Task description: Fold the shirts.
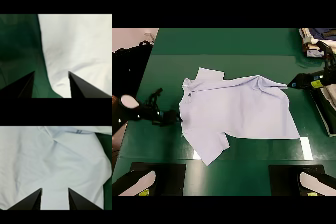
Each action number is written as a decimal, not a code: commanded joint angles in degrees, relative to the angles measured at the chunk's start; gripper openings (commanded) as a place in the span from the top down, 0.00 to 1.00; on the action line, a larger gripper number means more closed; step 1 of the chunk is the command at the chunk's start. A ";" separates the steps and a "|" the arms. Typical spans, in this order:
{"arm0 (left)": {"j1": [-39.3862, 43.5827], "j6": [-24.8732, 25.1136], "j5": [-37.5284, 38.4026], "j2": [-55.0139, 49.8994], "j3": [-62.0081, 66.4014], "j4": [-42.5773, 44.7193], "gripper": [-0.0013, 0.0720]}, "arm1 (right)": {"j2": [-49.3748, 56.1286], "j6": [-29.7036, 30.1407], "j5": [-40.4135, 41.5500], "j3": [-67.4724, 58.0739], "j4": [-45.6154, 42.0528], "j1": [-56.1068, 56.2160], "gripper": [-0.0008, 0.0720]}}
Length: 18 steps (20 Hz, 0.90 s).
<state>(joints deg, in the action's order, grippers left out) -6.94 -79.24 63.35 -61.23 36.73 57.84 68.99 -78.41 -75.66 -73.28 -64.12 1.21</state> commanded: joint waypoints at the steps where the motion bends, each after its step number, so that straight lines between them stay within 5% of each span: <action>1: -0.04 0.55 -2.29 3.98 -8.55 -4.39 0.29 | -5.18 0.02 2.16 5.01 0.07 -0.37 0.46; 8: 6.99 2.84 -6.95 3.98 -11.74 -9.01 0.30 | -7.04 -0.02 0.85 6.60 0.07 -0.39 0.46; 9: 8.15 1.62 -7.87 3.98 -11.74 -8.98 0.43 | -7.04 -0.02 0.00 6.60 -0.11 -0.52 0.46; 10: 8.72 1.25 -8.66 3.98 -11.72 -9.40 0.85 | -7.04 -0.02 -1.38 6.62 -0.28 -1.27 0.46; 11: 8.72 1.25 -8.94 3.98 -11.63 -9.88 0.94 | -7.04 -0.02 -3.34 6.71 -0.46 -2.56 0.46; 18: 8.68 1.68 -6.27 4.00 -4.94 -9.75 0.95 | -15.69 1.90 -6.40 27.67 -3.98 -24.87 0.45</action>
<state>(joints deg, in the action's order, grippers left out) 1.52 -77.67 56.18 -57.28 29.39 48.31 56.73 -77.71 -80.95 -54.33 -65.65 -14.85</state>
